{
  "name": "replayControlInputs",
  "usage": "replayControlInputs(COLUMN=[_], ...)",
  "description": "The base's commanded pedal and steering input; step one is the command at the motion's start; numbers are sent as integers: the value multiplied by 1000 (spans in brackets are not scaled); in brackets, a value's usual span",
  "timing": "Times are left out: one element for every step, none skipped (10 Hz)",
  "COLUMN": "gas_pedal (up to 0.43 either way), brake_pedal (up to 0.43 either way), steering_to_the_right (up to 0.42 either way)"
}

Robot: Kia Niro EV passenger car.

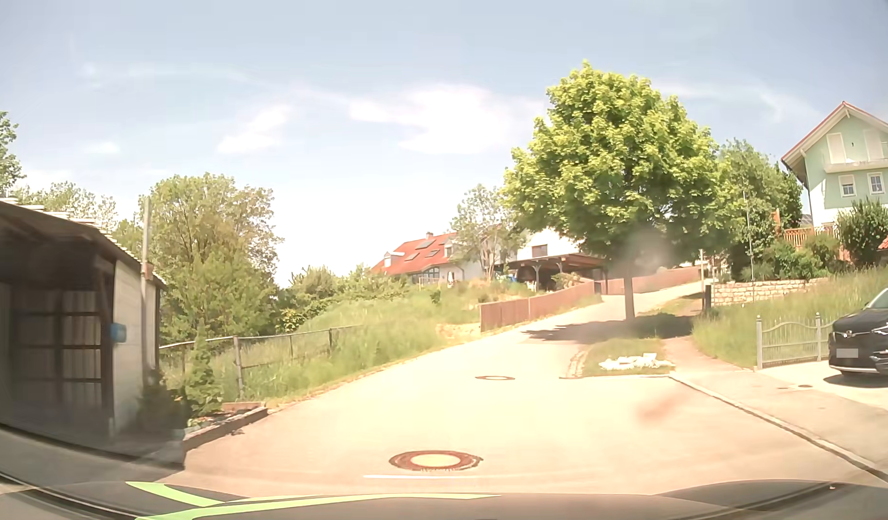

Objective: Follow the waypoints while adhering to traffic rules and regulations

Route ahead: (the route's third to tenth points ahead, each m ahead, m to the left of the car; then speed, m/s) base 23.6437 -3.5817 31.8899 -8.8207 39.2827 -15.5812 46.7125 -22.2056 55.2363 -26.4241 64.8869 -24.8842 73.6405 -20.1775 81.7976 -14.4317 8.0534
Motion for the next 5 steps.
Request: replayControlInputs(gas_pedal=[118, 118, 118, 118, 157], brake_pedal=[0, 0, 0, 0, 0], steering_to_the_right=[41, 42, 44, 48, 50])
